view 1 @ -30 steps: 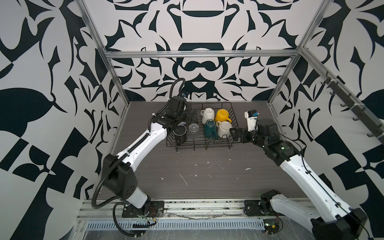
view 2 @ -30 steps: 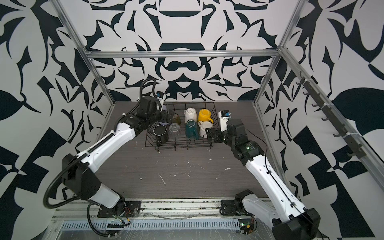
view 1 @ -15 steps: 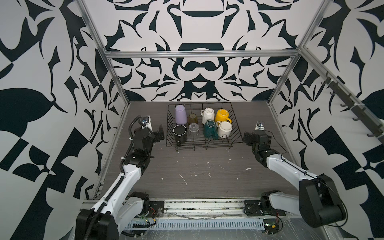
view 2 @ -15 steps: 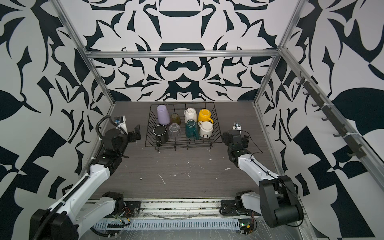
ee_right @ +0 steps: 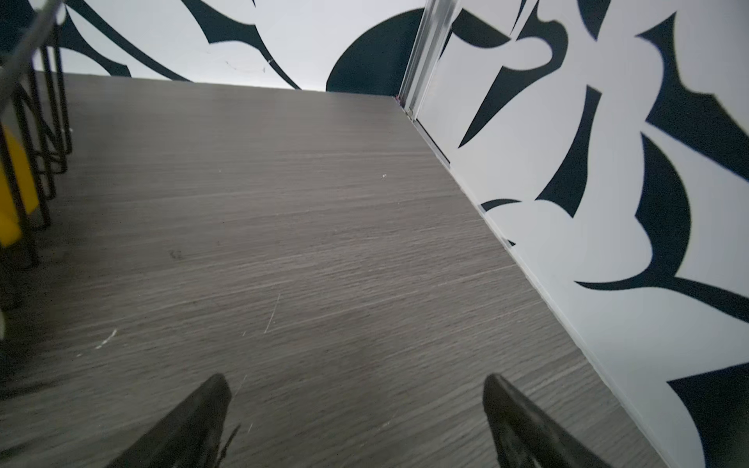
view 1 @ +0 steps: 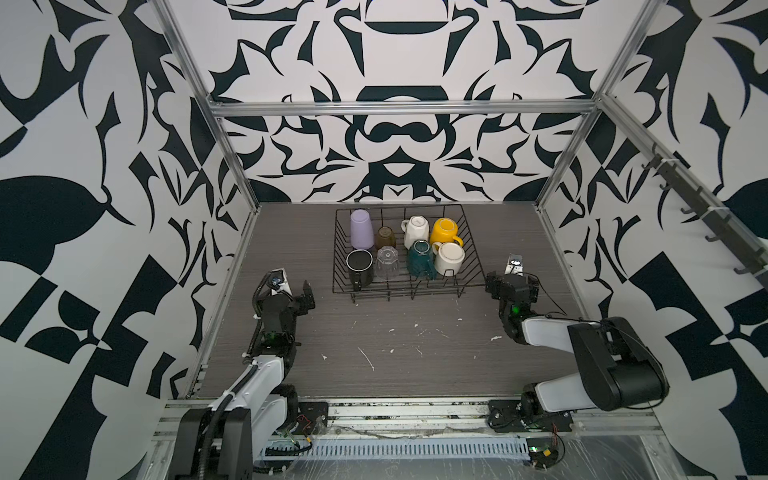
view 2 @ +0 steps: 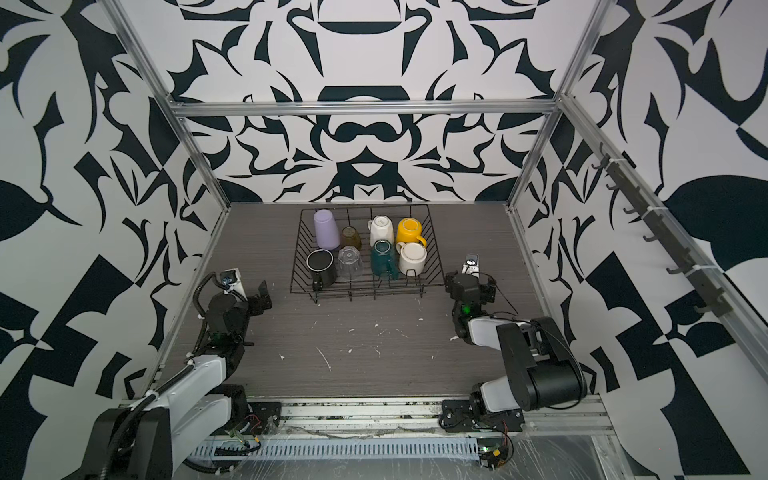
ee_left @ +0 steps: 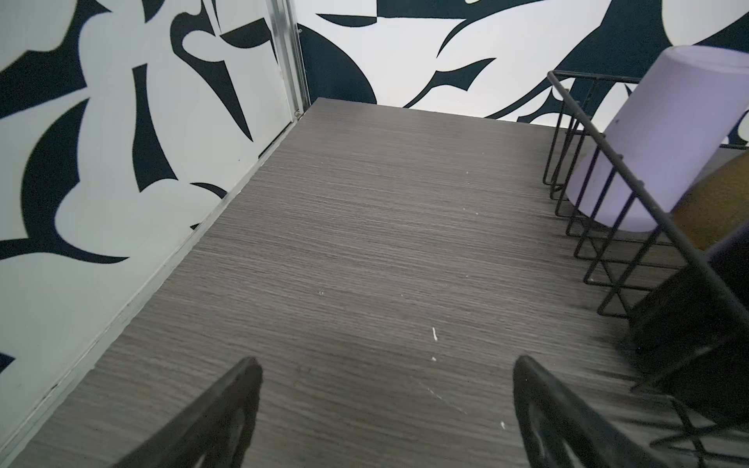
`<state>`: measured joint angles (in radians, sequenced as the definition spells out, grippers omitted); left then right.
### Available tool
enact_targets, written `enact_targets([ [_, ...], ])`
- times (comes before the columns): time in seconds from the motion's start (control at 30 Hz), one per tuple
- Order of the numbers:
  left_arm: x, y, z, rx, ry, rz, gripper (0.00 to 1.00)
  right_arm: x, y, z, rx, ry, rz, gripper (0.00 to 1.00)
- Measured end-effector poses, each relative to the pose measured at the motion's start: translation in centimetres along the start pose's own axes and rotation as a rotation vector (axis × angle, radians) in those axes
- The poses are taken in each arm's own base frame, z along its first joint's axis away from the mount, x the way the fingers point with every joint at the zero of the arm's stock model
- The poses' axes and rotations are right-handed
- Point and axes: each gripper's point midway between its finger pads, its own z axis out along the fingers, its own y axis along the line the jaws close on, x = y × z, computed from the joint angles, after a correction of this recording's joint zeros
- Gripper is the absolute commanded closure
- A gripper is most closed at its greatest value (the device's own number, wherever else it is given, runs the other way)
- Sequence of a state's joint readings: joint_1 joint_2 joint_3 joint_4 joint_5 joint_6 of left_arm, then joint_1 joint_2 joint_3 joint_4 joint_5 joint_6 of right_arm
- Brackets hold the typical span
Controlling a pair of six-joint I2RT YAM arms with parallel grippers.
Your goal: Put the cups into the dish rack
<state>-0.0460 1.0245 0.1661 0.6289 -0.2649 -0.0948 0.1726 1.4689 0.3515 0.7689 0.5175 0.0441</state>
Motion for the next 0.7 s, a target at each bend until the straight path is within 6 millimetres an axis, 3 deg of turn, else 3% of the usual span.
enact_targets([
  [0.13,0.8,-0.3,1.4,0.008,0.005,0.009,0.01,0.8,0.5,0.5,-0.012,0.009,-0.025,0.0],
  [0.37,2.3,-0.5,5.2,-0.006,0.026,0.046,0.01,0.5,0.9,0.6,-0.028,-0.009,-0.026,0.0],
  [0.5,3.3,0.1,5.9,-0.03,0.041,0.043,0.01,0.5,0.9,0.6,-0.034,-0.007,-0.027,0.0],
  [0.7,1.5,0.8,6.4,-0.057,-0.009,0.019,0.01,0.5,1.0,0.6,-0.039,-0.006,-0.027,0.0],
])
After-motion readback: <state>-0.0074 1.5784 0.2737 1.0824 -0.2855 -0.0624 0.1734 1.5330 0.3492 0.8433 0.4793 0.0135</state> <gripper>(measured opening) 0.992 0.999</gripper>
